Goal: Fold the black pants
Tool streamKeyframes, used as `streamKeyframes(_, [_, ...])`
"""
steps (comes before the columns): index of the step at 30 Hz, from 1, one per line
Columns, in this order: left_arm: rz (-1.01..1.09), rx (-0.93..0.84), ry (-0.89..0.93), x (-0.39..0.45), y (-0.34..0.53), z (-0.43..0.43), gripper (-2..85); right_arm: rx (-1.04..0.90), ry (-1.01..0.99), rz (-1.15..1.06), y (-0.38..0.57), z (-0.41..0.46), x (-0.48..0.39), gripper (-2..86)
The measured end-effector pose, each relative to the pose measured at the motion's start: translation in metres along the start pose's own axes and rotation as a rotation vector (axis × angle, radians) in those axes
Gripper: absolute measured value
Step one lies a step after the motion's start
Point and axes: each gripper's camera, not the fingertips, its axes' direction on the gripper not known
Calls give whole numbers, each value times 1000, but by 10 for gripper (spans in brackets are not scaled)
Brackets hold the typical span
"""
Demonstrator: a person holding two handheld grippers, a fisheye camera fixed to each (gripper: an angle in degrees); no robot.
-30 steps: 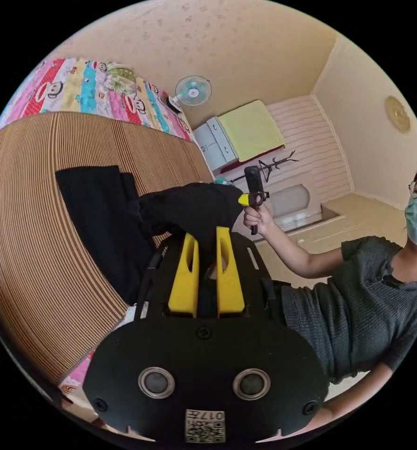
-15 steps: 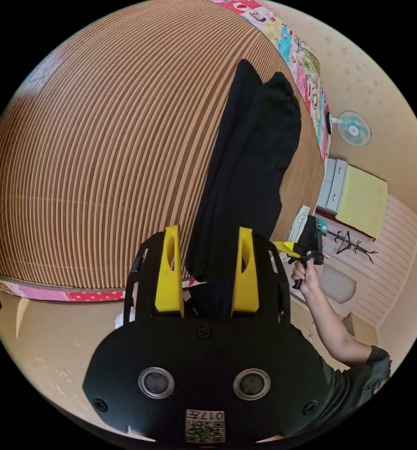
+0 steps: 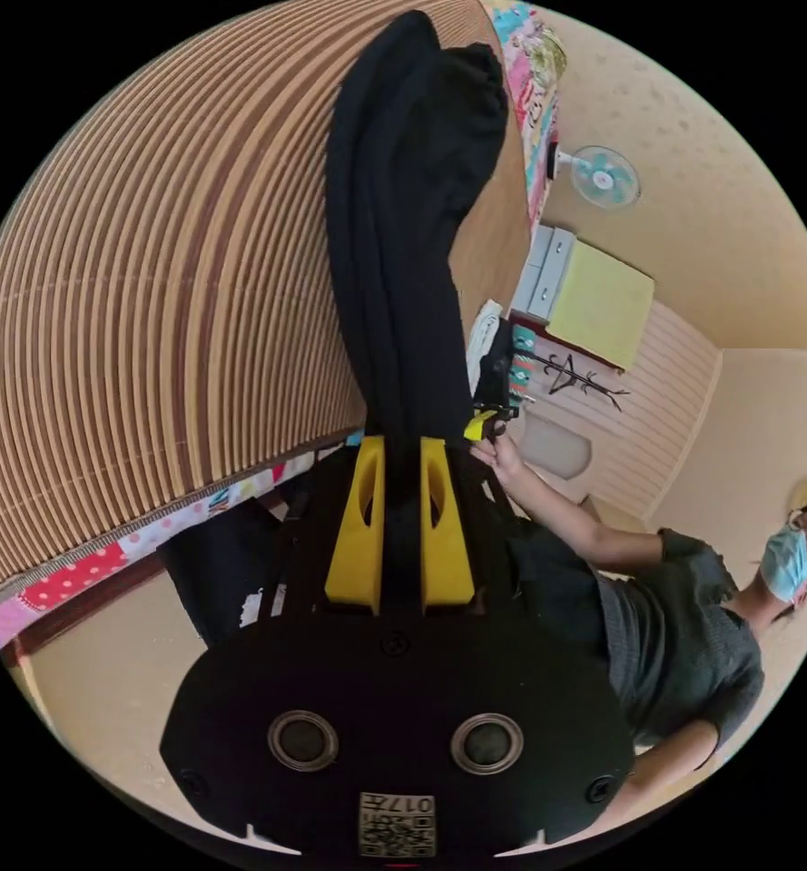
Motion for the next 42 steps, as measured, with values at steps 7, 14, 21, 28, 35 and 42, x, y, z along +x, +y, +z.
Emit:
streamKeyframes(7, [27,-182,291,55,37,-5,65,-11,-295,132,82,-17,-40,29])
streamKeyframes(14, [-95,67,231,53,-61,-68,67,306,-118,89,-12,-118,-38,46])
streamKeyframes(21, [-304,458,12,17,-75,-133,113,435,123,5,-4,-153,-41,68])
streamKeyframes(28, [-258,541,-162,-8,-4,-129,151,325,255,202,59,-136,56,157])
streamKeyframes(35, [-326,350,-239,-62,-2,-71,228,149,196,234,61,-101,131,258])
streamKeyframes(42, [-315,118,-389,-73,-50,-57,214,-19,213,154,33,-79,153,223])
